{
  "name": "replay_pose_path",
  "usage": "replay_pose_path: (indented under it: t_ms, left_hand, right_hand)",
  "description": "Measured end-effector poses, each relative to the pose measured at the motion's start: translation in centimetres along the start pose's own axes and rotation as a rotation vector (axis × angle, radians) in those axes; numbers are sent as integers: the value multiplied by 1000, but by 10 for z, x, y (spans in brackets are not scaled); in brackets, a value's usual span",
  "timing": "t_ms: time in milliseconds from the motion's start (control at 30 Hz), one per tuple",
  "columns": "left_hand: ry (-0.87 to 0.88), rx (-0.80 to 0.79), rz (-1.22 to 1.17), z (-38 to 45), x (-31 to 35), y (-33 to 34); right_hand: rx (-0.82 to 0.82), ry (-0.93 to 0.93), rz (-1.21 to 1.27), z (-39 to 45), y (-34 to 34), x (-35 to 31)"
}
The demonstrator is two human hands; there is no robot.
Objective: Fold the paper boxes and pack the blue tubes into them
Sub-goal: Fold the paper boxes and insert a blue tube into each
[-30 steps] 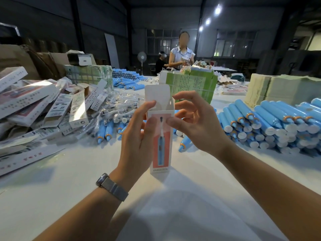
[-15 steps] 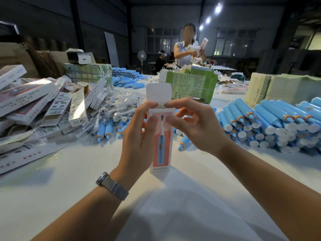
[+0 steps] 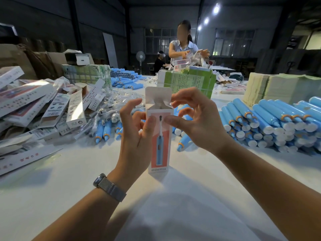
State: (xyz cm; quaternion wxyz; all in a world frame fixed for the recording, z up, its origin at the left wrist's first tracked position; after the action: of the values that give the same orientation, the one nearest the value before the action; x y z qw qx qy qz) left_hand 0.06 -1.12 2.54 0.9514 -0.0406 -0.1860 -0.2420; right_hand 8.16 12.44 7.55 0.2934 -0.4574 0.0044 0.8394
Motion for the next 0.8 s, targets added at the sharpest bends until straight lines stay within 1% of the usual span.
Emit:
replay_pose_path:
  t_ms: [100,233,333,500,800]
  left_hand:
    - [-18,-6,-23,1,1,0]
    - [-22,-36,-10,1,-1,0]
    - [20,-61,54,3,-2,-1]
    - [10,-53,81,4,-1,-3]
    - [0,-31,97,3,1,-1]
  right_hand:
    - [-1,-24,3,0,-2,-2]
    - [14,-31,-71,0,-2,-4]
    - [-30,-63,-144,0,-2,-4]
    - [-82,-82,-218,0,-2,-2]
    - [-32,-87,-217,-2,3,-8]
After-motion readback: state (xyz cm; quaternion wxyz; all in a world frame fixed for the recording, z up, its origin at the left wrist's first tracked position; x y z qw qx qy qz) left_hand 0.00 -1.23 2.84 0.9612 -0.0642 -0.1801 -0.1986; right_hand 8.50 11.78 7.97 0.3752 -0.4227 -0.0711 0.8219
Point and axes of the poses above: each hand's wrist, its own z-axis towards the middle knuckle, its own y-axis out of the palm, x = y × z, the point moved 2 cm from there along z, towards the middle knuckle, and after that the axes turned 15 degrees about y, right-handed, at the moved point
